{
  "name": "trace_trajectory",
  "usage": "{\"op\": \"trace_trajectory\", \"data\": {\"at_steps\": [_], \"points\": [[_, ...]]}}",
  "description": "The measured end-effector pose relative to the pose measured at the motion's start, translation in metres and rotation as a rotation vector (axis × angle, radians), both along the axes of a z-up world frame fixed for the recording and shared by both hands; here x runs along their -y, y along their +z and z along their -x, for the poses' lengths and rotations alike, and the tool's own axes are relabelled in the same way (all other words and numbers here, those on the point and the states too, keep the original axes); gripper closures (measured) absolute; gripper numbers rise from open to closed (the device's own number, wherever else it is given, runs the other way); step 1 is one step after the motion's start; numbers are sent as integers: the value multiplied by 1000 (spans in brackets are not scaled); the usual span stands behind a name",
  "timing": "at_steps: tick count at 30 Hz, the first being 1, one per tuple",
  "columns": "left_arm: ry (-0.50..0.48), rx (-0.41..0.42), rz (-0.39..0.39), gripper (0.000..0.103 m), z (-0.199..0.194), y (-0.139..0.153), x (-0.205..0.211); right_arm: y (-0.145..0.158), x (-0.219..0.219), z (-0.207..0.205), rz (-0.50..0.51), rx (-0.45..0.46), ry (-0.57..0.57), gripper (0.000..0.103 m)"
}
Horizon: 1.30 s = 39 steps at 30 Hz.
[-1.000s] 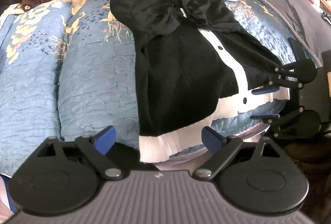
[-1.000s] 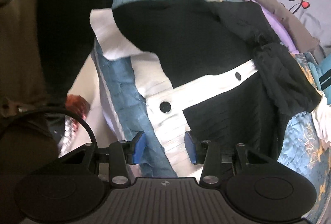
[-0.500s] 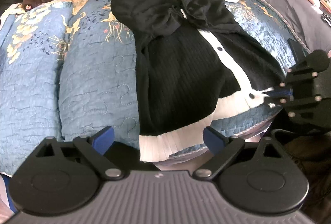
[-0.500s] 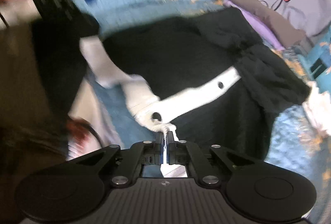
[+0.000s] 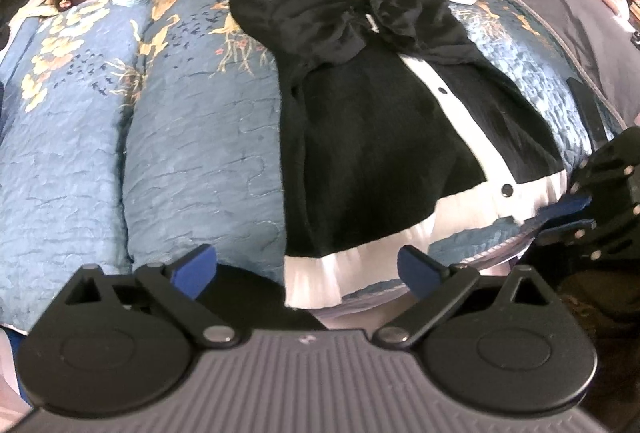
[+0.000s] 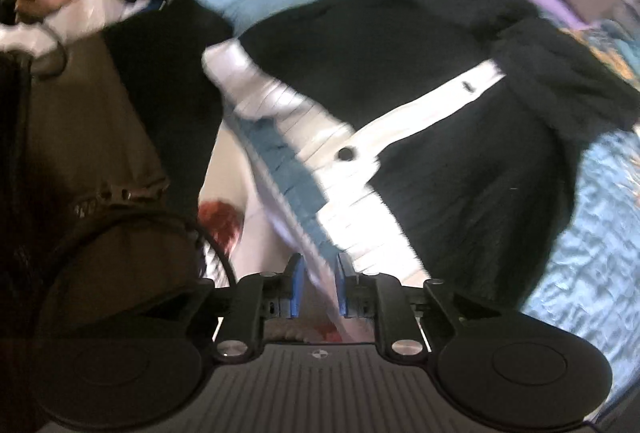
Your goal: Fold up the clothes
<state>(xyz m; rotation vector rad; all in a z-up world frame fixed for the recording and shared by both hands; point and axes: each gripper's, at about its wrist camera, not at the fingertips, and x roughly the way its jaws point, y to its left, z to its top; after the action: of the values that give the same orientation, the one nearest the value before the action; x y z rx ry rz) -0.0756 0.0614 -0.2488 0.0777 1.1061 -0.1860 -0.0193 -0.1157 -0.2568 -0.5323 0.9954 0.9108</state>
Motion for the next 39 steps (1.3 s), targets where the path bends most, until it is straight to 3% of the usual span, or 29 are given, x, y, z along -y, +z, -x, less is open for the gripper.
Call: {"op": "trace_trajectory", "data": {"at_steps": [3, 6, 10, 21, 26, 30, 34, 37, 39], "points": [[18, 1, -18, 3, -6, -3, -6, 13, 16, -2, -55, 57, -93, 52], [52, -4, -27, 1, -17, -9, -18, 22, 41, -12, -134, 67, -224, 42], [89, -34, 25, 1, -34, -21, -37, 16, 76, -27, -172, 48, -414, 42], [93, -176, 216, 1, -50, -65, -42, -17, 97, -38, -180, -101, -581, 42], [125, -225, 390, 1, -49, -79, -50, -25, 101, -45, -173, -172, -626, 42], [149, -238, 453, 1, -53, -81, -54, -30, 103, -48, -183, -214, -652, 41], [161, -260, 515, 20, -56, -85, -56, -32, 102, -49, -187, -236, -666, 39], [164, -266, 490, 31, -57, -86, -54, -31, 99, -48, -184, -227, -664, 39], [171, -268, 495, 60, -56, -85, -55, -30, 98, -47, -182, -221, -663, 39]]}}
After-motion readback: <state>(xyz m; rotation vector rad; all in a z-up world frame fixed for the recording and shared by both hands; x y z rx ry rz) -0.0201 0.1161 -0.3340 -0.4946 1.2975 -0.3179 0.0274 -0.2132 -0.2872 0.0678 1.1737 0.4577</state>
